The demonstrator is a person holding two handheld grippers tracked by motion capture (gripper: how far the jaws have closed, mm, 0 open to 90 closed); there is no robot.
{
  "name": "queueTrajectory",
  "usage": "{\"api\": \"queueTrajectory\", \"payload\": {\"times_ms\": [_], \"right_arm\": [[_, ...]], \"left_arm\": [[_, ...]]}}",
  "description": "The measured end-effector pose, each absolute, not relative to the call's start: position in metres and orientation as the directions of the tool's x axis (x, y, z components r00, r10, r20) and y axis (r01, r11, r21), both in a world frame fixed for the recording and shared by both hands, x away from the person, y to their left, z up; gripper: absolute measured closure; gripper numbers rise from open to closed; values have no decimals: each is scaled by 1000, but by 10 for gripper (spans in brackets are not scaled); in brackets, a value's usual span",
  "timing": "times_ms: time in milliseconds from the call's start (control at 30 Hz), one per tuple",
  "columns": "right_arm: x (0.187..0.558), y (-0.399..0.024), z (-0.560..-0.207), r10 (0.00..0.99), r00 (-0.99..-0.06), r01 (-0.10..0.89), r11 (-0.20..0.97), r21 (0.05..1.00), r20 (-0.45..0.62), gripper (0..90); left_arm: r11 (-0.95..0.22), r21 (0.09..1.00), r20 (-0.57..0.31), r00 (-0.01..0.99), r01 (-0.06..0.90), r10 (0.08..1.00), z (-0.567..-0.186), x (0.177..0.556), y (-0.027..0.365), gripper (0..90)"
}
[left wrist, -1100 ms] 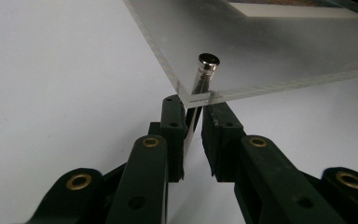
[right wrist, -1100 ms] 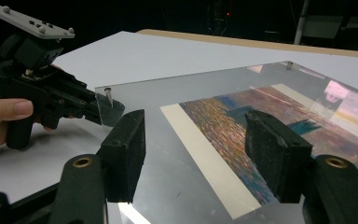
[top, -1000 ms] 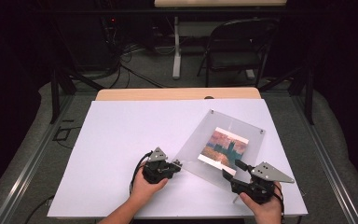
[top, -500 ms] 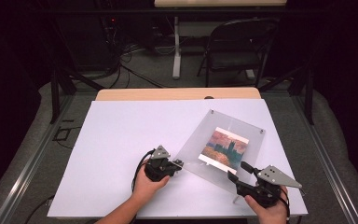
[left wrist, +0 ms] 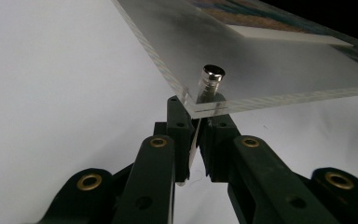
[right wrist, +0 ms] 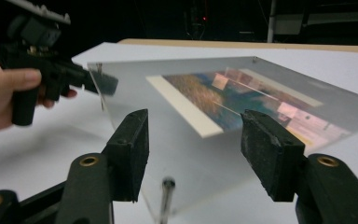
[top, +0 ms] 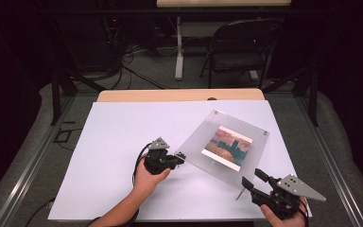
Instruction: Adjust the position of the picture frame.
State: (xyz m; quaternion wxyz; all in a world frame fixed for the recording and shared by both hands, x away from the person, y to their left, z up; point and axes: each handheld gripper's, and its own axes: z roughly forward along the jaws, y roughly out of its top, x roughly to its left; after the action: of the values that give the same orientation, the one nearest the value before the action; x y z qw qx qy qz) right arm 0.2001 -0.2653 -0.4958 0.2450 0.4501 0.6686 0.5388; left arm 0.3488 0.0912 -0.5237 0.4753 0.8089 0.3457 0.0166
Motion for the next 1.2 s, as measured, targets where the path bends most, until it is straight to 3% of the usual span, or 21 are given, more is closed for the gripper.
{"api": "queueTrajectory", "payload": {"times_ms": [133, 367, 667, 1000, 1200], "right_arm": [[189, -271, -500, 874, -468, 347, 41, 937, 135, 417], [181, -275, -498, 862, -472, 341, -17, 940, 186, 416], [179, -265, -507, 856, -484, 386, 22, 922, 182, 426], [192, -256, -522, 853, -488, 449, 65, 891, 184, 559], [198, -254, -527, 845, -495, 465, 61, 883, 202, 595]], "left_arm": [[-307, 780, -314, 766, 545, 561, -515, 353, 91, 830], [-296, 782, -325, 764, 549, 558, -506, 364, 93, 830], [-282, 789, -337, 769, 545, 544, -499, 367, 93, 831], [-274, 791, -347, 769, 548, 536, -498, 366, 93, 830], [-273, 791, -348, 770, 547, 534, -499, 365, 93, 830]]}}
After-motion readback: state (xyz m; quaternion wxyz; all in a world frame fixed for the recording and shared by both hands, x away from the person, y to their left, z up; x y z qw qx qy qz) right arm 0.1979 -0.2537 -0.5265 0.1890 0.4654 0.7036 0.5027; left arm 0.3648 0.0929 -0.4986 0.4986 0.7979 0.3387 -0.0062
